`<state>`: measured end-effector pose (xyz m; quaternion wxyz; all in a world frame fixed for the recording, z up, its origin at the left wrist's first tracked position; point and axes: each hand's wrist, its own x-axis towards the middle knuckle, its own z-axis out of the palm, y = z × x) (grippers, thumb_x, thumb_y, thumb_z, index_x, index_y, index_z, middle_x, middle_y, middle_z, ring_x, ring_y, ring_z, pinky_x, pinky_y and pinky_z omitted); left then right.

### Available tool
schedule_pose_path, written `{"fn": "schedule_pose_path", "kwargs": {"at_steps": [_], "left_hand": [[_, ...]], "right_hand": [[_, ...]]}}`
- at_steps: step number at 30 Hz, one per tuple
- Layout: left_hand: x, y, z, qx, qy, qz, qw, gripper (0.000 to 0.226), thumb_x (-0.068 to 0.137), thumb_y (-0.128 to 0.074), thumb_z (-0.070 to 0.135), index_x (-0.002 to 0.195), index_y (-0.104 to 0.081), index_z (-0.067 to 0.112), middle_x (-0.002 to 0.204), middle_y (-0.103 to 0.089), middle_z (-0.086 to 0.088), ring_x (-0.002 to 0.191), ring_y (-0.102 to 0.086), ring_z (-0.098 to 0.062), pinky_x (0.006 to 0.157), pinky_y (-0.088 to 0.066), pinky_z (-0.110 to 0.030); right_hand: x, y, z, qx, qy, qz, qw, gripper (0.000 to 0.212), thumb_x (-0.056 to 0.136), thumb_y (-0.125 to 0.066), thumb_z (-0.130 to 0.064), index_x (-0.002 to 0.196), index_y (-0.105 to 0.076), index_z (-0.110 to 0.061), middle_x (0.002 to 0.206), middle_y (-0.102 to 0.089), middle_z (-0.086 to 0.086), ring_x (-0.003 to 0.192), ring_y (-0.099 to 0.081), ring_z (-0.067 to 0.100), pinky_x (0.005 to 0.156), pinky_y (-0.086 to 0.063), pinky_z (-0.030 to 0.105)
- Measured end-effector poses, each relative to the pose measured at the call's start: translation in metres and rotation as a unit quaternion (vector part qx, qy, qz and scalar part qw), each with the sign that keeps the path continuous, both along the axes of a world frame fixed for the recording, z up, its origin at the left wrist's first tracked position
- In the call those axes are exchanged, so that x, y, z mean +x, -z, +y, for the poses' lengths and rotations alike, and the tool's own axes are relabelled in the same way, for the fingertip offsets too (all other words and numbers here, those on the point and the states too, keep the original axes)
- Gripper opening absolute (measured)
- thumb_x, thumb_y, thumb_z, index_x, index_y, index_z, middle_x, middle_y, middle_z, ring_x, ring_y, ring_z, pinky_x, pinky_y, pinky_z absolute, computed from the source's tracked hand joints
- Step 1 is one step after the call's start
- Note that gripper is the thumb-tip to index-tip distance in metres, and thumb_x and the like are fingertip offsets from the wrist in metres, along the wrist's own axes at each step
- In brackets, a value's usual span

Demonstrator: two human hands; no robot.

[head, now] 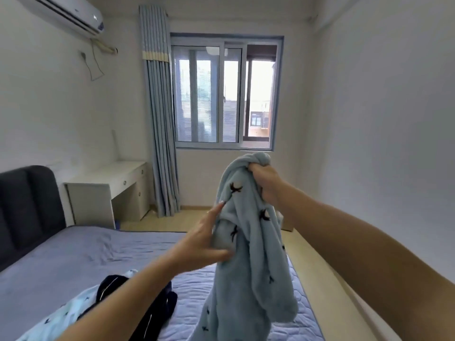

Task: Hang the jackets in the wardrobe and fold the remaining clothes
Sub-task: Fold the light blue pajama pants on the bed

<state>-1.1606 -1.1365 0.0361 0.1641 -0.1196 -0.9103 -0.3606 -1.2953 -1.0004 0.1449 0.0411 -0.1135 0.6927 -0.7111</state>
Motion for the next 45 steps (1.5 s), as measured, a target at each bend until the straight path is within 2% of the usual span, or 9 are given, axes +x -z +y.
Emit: {"fn": "schedule_pose_path", "kwargs": {"at_steps": [6,11,16,21,25,31,38,42,45], "left_hand": [[-0.027,0.003,0.017,0.216,-0.18,0.039,0.959,0.015,0.082,-0.061,0.026,0.094,-0.062,0.016,0.088,-0.068,-0.002,0.088,-0.065,-0.025,0.078,-0.054,-0.046],[-0.032,-0.012,0.023,0.488,-0.172,0.03,0.855,0.018,0.096,-0.049,0.019,0.083,-0.061,0.016,0.078,-0.067,-0.004,0.076,-0.063,-0.021,0.061,-0.053,-0.03],[-0.045,-0.011,0.013,0.609,-0.19,0.029,0.77,0.023,0.098,-0.046,0.03,0.107,-0.061,0.015,0.08,-0.067,-0.006,0.066,-0.064,-0.019,0.052,-0.053,-0.028],[-0.04,0.038,0.005,0.484,-0.177,-0.041,0.856,0.028,0.095,-0.047,0.022,0.121,-0.053,0.015,0.11,-0.064,-0.013,0.09,-0.065,-0.021,0.063,-0.052,-0.03],[-0.004,0.068,0.027,0.364,-0.163,-0.092,0.912,0.039,0.089,-0.061,0.018,0.122,-0.04,0.02,0.113,-0.056,0.002,0.095,-0.057,-0.007,0.074,-0.049,-0.023],[0.037,0.077,0.046,0.234,-0.113,-0.072,0.963,0.049,0.075,-0.073,0.043,0.117,-0.047,0.043,0.099,-0.06,0.011,0.088,-0.062,-0.005,0.069,-0.056,-0.026],[0.037,0.111,0.034,0.188,-0.231,-0.156,0.942,0.022,0.068,-0.061,0.043,0.082,-0.05,0.029,0.068,-0.058,0.004,0.068,-0.06,-0.021,0.065,-0.057,-0.048],[0.032,0.118,0.023,0.321,-0.254,-0.174,0.896,0.012,0.074,-0.052,0.032,0.065,-0.06,0.033,0.074,-0.062,-0.005,0.082,-0.064,-0.031,0.064,-0.058,-0.052],[0.025,0.11,0.023,0.28,-0.277,-0.137,0.909,0.021,0.07,-0.045,0.038,0.067,-0.062,0.025,0.071,-0.063,-0.001,0.081,-0.063,-0.026,0.072,-0.055,-0.045]], "right_hand": [[0.01,0.005,-0.008,0.097,-0.047,0.026,0.994,0.025,0.091,-0.06,-0.033,0.096,-0.053,-0.01,0.102,-0.062,0.01,0.095,-0.059,0.021,0.093,-0.05,0.034],[0.013,0.052,0.051,0.169,-0.264,-0.03,0.949,0.075,0.068,-0.067,-0.069,0.129,-0.047,-0.03,0.125,-0.06,0.0,0.114,-0.061,0.022,0.098,-0.049,0.047],[0.031,0.135,0.09,0.213,-0.331,-0.094,0.915,0.036,0.085,-0.066,-0.044,0.118,-0.056,-0.034,0.12,-0.064,-0.005,0.116,-0.059,0.017,0.1,-0.048,0.044],[0.046,0.149,0.073,0.014,-0.202,-0.083,0.976,0.005,0.086,-0.063,-0.01,0.084,-0.062,-0.007,0.074,-0.065,0.006,0.066,-0.062,0.013,0.06,-0.052,0.024],[0.044,0.13,0.052,-0.079,-0.124,-0.12,0.982,0.024,0.096,-0.042,-0.002,0.077,-0.055,-0.007,0.054,-0.058,0.001,0.047,-0.055,0.011,0.041,-0.044,0.018],[0.064,0.153,0.028,0.191,-0.16,-0.096,0.964,0.023,0.09,-0.059,-0.022,0.068,-0.065,-0.016,0.063,-0.063,0.005,0.057,-0.057,0.015,0.055,-0.046,0.027],[0.071,0.199,0.016,0.069,-0.212,-0.204,0.953,0.008,0.089,-0.057,-0.017,0.084,-0.061,-0.011,0.079,-0.058,0.009,0.069,-0.056,0.017,0.065,-0.046,0.029],[0.08,0.244,0.039,0.091,-0.336,-0.133,0.928,0.036,0.086,-0.063,-0.012,0.121,-0.056,-0.016,0.104,-0.065,0.001,0.101,-0.062,0.015,0.086,-0.051,0.03],[0.085,0.27,0.038,0.161,-0.285,-0.036,0.944,0.023,0.082,-0.062,-0.007,0.104,-0.059,-0.016,0.085,-0.062,-0.006,0.08,-0.058,0.004,0.072,-0.048,0.021]]}}
